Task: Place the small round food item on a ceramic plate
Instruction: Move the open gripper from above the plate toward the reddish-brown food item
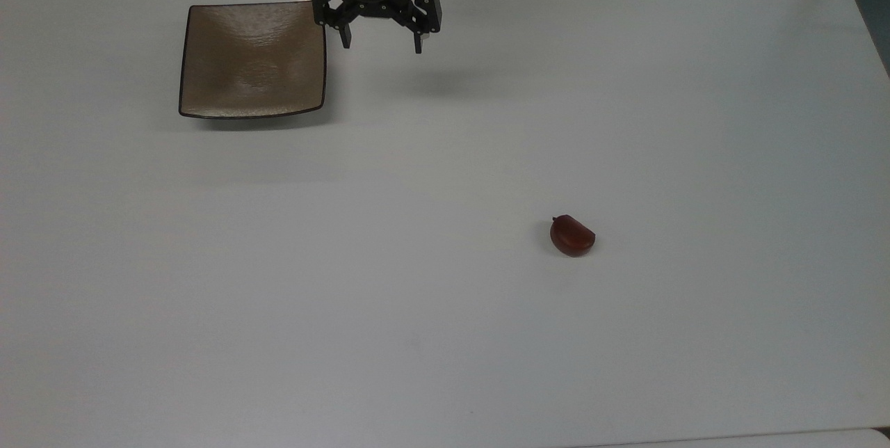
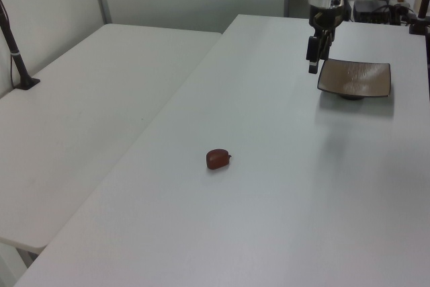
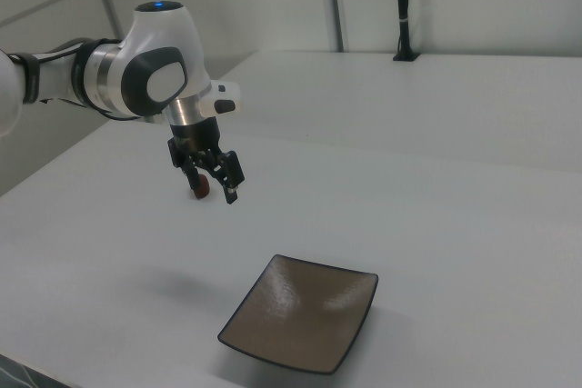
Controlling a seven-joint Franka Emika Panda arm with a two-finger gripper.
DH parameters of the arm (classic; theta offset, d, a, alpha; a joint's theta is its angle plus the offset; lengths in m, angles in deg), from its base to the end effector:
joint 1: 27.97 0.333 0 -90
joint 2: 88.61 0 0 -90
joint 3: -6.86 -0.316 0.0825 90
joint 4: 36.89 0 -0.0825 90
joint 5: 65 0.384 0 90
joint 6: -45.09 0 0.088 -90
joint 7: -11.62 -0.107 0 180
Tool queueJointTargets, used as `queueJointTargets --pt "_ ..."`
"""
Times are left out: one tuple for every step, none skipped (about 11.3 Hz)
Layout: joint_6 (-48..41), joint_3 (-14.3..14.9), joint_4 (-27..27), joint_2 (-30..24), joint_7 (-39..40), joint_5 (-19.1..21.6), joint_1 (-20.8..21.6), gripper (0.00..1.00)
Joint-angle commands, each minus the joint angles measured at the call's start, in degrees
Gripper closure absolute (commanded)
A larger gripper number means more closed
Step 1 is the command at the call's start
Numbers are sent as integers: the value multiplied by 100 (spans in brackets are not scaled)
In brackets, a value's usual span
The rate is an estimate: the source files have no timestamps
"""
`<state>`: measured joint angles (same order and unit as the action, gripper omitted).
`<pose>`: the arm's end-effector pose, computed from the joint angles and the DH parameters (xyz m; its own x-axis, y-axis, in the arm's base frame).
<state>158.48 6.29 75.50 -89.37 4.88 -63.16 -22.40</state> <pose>0.5535 0.0616 0.4810 0.9994 -0.0232 0.0268 -0.0223 -0.9992 -0.0331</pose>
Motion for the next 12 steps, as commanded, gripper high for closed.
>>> queueJointTargets --pt "-89 119 -7 -91 226 141 110 0" --pt "-72 119 -7 -82 217 150 110 0" --pt "-80 119 -7 -91 208 150 110 0" --pt "-98 119 2 -99 200 150 110 0" --pt "-98 119 2 -100 208 141 110 0" --pt "-133 101 10 -100 208 150 110 0" --pt "-237 84 2 -108 208 141 110 0" --pt "-238 75 10 -108 208 141 119 0" --pt "-247 66 10 -108 200 150 119 0" --pt "-230 66 10 -108 95 150 189 0" --pt "-160 66 -16 -100 -80 150 233 0" --pt "-125 49 -33 -65 -177 167 259 0"
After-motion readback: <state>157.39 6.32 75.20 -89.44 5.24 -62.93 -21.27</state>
